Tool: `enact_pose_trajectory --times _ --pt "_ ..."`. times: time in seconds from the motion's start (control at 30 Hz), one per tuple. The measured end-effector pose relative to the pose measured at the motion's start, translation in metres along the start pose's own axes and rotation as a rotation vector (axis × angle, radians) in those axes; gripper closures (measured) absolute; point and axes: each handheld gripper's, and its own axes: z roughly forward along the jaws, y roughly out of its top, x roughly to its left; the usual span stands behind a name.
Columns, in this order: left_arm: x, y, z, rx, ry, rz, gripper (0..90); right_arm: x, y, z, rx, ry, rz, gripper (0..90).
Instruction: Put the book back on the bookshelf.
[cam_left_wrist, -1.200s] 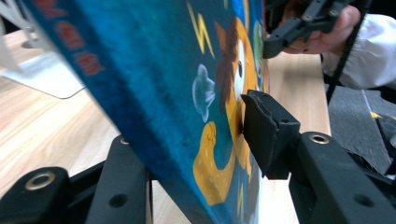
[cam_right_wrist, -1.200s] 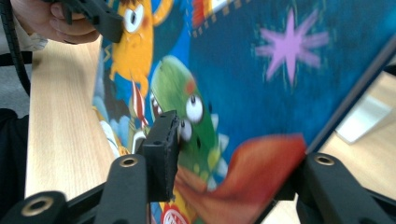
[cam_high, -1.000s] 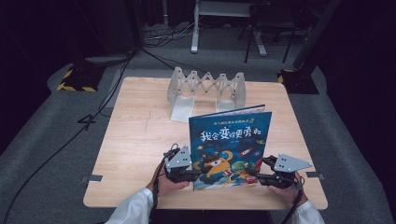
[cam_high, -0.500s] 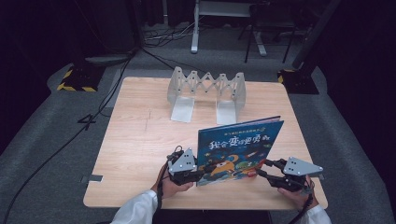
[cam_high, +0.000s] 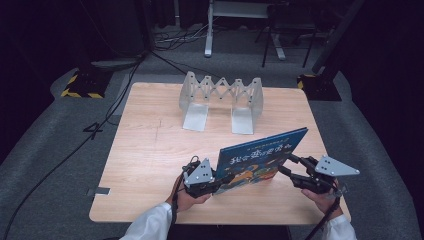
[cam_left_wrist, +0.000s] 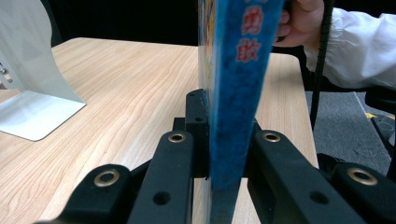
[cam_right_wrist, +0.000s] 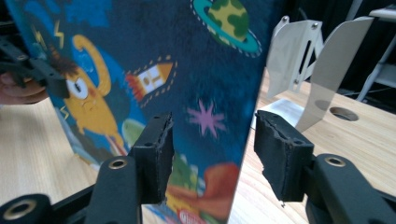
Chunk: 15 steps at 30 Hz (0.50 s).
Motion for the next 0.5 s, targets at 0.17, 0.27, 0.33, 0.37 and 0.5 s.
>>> enact_pose_trajectory --times 0.17,0.27,0.33,0.37,0.5 --pt "0.001 0.000 0.000 -0.005 0.020 -0.006 82.5 -0.003 0.004 0.020 0.027 0.047 0.018 44.5" --pt "0.001 0.000 -0.002 -0.009 0.025 0.002 82.4 -0.004 0.002 0.022 0.021 0.058 0.034 46.0" --pt "0.001 0.002 -0.003 -0.026 0.023 0.008 81.8 -0.005 0.001 0.022 0.025 0.060 0.037 46.3" --pt "0.001 0.003 -0.004 -0.040 0.021 0.007 81.1 -0.005 0.000 0.022 0.021 0.063 0.040 46.6" --pt "0.000 0.009 -0.005 -0.064 0.040 0.012 80.4 -0.003 -0.002 0.023 0.025 0.063 0.036 48.5"
